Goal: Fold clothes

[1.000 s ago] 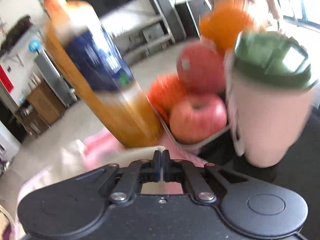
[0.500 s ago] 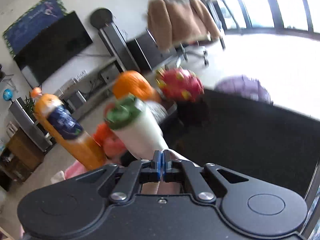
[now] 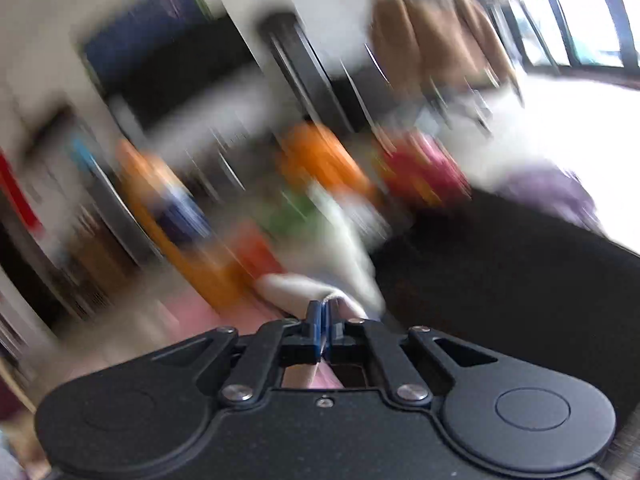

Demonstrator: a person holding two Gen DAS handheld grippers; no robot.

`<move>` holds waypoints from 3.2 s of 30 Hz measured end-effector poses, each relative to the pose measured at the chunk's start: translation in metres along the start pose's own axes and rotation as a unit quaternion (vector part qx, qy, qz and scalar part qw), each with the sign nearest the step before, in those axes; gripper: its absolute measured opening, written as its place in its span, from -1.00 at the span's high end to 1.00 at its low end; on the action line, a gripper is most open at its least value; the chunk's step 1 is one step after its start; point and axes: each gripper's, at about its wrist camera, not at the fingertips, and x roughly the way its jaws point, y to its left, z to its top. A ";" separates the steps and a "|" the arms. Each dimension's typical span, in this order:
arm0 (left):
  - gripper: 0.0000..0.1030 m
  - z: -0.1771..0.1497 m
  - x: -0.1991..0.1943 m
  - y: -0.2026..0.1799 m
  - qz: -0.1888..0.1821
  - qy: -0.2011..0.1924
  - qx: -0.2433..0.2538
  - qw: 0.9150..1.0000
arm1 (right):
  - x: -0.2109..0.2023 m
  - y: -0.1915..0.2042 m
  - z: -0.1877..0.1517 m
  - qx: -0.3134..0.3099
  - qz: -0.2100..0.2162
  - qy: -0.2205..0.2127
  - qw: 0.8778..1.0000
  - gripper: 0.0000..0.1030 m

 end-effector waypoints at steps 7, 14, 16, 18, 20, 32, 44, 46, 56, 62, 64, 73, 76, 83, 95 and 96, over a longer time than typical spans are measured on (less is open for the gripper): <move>0.50 0.003 0.010 -0.002 0.025 0.023 -0.007 0.999 | 0.026 -0.058 0.007 0.111 -0.070 0.073 0.989 0.58; 0.49 0.019 0.010 -0.006 0.049 0.021 0.004 0.999 | 0.076 -0.063 0.024 0.121 -0.068 0.067 0.988 0.58; 0.49 0.022 0.013 -0.008 0.049 0.022 0.004 0.999 | 0.080 -0.058 0.023 0.100 -0.076 0.074 0.989 0.58; 0.49 0.023 0.017 -0.010 0.048 0.025 0.005 0.999 | 0.078 -0.056 0.017 0.081 -0.083 0.071 0.991 0.58; 0.49 0.024 0.020 -0.012 0.048 0.027 0.006 0.998 | 0.086 -0.054 0.017 0.068 -0.087 0.073 0.991 0.58; 0.49 0.026 0.026 -0.011 0.053 0.028 0.006 0.998 | 0.068 -0.011 0.021 -0.046 -0.173 -0.038 0.983 0.94; 0.42 0.025 0.049 -0.020 0.018 0.053 0.022 0.998 | 0.066 -0.018 0.042 0.006 -0.186 -0.110 0.976 0.90; 0.42 0.023 0.051 -0.018 0.019 0.058 0.020 0.998 | 0.081 -0.026 0.039 -0.002 -0.224 -0.076 0.972 0.58; 0.42 0.006 0.012 -0.007 -0.001 0.048 0.052 0.998 | -0.015 -0.013 0.048 0.118 -0.095 -0.021 0.988 0.51; 0.50 -0.018 0.012 -0.017 -0.025 0.046 0.090 0.995 | -0.045 0.025 0.007 0.141 0.030 0.053 0.988 0.22; 0.50 -0.024 0.020 -0.026 -0.027 0.040 0.102 0.994 | -0.030 0.030 -0.006 0.144 0.035 0.094 0.985 0.25; 0.41 -0.038 0.041 -0.021 0.036 0.028 0.142 0.989 | 0.036 0.010 -0.033 0.165 -0.019 0.174 0.971 0.26; 0.41 -0.041 0.042 -0.009 0.034 0.034 0.132 0.990 | 0.047 -0.006 -0.029 0.204 -0.027 0.158 0.966 0.40; 0.38 -0.043 0.044 0.006 0.016 0.039 0.121 0.992 | 0.065 -0.027 -0.025 0.230 -0.047 0.128 0.963 0.68; 0.52 -0.037 0.046 0.008 -0.019 0.075 0.188 0.979 | 0.055 0.006 -0.007 0.080 -0.148 0.055 0.984 0.99; 0.52 -0.037 0.046 0.008 -0.023 0.080 0.198 0.977 | 0.055 0.005 -0.007 0.078 -0.154 0.059 0.983 0.99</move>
